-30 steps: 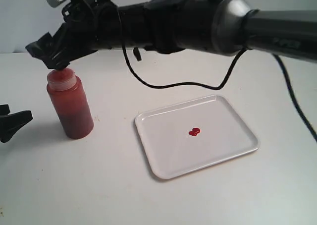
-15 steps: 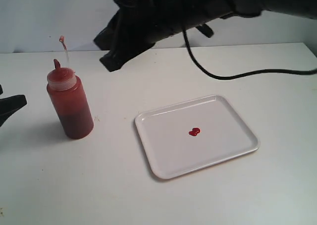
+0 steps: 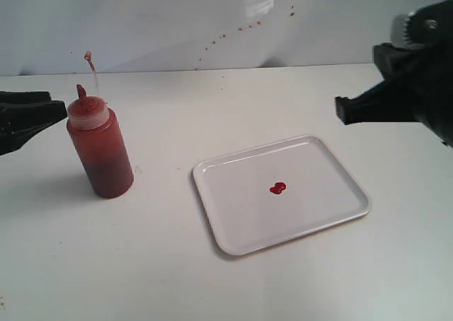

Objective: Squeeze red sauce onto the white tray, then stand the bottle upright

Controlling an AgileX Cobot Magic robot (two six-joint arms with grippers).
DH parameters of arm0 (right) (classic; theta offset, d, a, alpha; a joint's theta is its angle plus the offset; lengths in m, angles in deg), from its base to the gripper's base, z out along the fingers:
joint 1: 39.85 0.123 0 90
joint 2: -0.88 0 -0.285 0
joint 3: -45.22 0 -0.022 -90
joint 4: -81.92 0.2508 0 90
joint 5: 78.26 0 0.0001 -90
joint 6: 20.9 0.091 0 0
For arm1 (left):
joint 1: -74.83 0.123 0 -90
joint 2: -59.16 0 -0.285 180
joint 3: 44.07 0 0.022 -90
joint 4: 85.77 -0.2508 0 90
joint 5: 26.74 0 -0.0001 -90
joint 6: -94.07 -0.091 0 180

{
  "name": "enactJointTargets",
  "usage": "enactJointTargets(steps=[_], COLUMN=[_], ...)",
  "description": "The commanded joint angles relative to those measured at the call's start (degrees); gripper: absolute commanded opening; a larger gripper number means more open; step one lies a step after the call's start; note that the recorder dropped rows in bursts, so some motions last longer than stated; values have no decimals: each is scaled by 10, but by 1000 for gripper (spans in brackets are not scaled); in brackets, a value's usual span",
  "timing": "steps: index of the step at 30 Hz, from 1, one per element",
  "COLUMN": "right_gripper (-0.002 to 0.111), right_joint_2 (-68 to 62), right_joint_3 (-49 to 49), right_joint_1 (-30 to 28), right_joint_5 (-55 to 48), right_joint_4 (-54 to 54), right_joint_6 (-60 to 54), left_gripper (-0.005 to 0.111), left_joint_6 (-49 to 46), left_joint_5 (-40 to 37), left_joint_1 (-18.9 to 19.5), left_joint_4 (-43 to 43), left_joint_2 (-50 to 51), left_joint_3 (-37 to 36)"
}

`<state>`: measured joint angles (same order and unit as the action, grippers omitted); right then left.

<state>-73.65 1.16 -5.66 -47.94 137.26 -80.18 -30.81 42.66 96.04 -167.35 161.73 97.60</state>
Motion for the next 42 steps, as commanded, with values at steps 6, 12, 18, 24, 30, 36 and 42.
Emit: enactJointTargets(steps=[6, 12, 18, 24, 30, 36, 42], right_gripper=[0, 0, 0, 0, 0, 0, 0], right_joint_2=[38, 38, 38, 38, 38, 38, 38], right_joint_3=[-66, -66, -66, -66, -66, -66, -66], right_joint_1=[-4, -4, -4, -4, -4, -4, -4], right_joint_5=[79, 79, 79, 79, 79, 79, 79], right_joint_4=[17, 17, 17, 17, 17, 17, 17], right_joint_6=[18, 18, 18, 18, 18, 18, 18], left_gripper=[0, 0, 0, 0, 0, 0, 0], left_joint_6=[62, 61, 73, 296, 364, 348, -239], left_joint_5=[6, 6, 6, -119, -192, -353, -646], left_joint_1=[-48, -48, -48, -69, -95, -121, -136], left_joint_4=[7, -6, -8, -42, -10, 53, 690], left_joint_2=[-398, -577, -690, -839, -923, -948, -948], left_joint_3=[-95, -95, -95, -121, -133, -177, -331])
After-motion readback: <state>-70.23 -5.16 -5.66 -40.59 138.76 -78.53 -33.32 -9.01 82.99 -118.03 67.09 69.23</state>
